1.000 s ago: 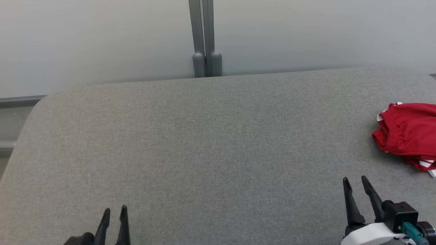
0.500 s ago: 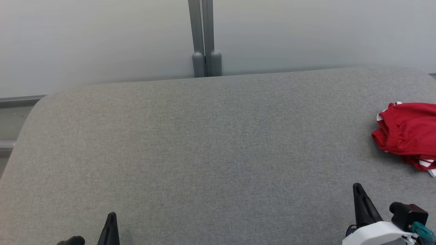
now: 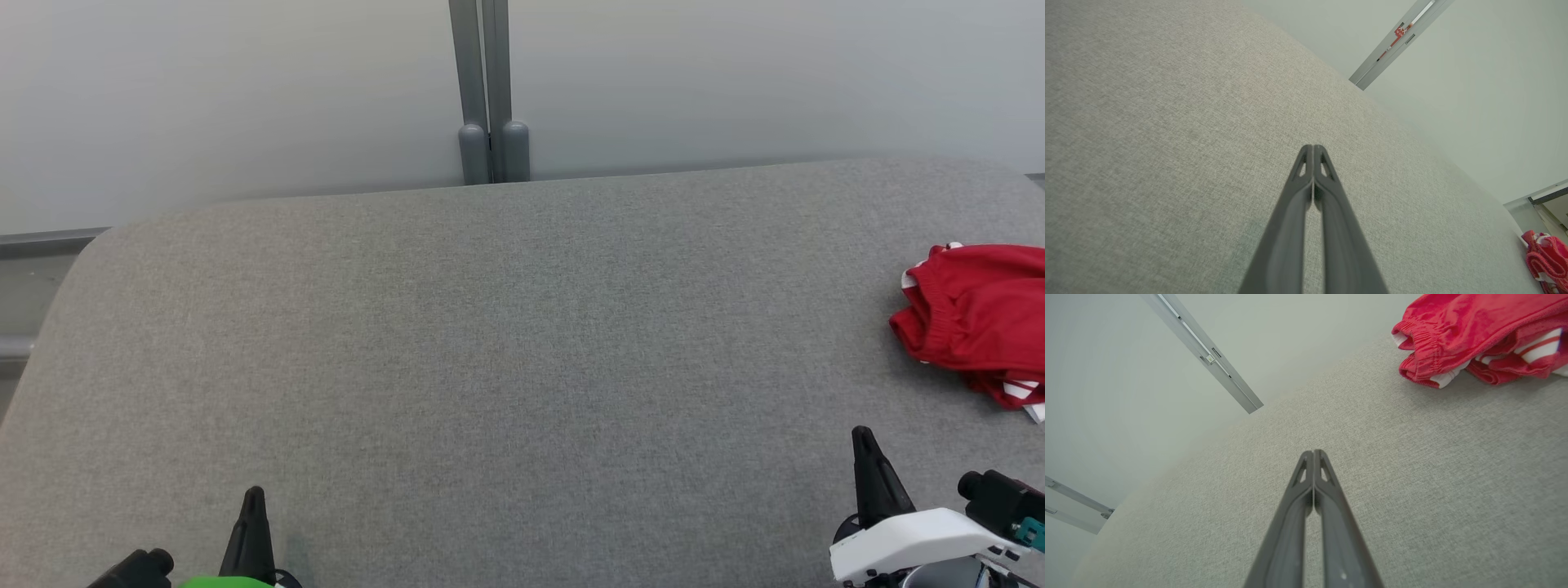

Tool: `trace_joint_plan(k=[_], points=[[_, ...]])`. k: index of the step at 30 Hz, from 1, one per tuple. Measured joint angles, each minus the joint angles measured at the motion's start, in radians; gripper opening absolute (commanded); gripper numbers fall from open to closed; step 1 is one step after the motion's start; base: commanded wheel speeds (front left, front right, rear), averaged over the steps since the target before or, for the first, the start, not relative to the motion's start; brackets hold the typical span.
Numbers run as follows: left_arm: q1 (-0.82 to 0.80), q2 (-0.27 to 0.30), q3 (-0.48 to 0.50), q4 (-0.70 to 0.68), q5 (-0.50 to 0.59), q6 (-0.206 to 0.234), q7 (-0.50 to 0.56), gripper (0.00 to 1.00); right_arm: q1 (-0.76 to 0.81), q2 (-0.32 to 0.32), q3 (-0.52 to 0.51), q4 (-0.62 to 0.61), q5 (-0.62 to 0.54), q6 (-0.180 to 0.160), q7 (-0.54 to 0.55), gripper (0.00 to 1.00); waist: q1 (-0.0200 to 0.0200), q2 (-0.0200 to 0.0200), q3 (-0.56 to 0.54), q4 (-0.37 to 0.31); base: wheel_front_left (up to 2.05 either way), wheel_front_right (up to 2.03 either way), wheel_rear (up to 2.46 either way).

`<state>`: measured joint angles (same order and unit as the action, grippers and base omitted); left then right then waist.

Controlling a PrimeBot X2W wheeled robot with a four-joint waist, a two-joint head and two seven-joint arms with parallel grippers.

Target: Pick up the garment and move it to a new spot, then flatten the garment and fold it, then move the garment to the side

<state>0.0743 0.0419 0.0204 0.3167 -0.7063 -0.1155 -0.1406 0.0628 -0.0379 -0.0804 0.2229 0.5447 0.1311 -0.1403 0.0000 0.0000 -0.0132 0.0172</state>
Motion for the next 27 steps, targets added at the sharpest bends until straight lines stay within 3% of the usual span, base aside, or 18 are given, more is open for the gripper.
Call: trace_joint_plan(k=[27], points=[[-0.064, 0.001, 0.034, -0.025, -0.327, -0.003, 0.093, 0.0, -0.06, -0.003, -0.011, 0.007, 0.385, -0.001, 0.093, 0.0, 0.0, 0.0, 0.004, -0.005, 0.0, 0.0, 0.0]])
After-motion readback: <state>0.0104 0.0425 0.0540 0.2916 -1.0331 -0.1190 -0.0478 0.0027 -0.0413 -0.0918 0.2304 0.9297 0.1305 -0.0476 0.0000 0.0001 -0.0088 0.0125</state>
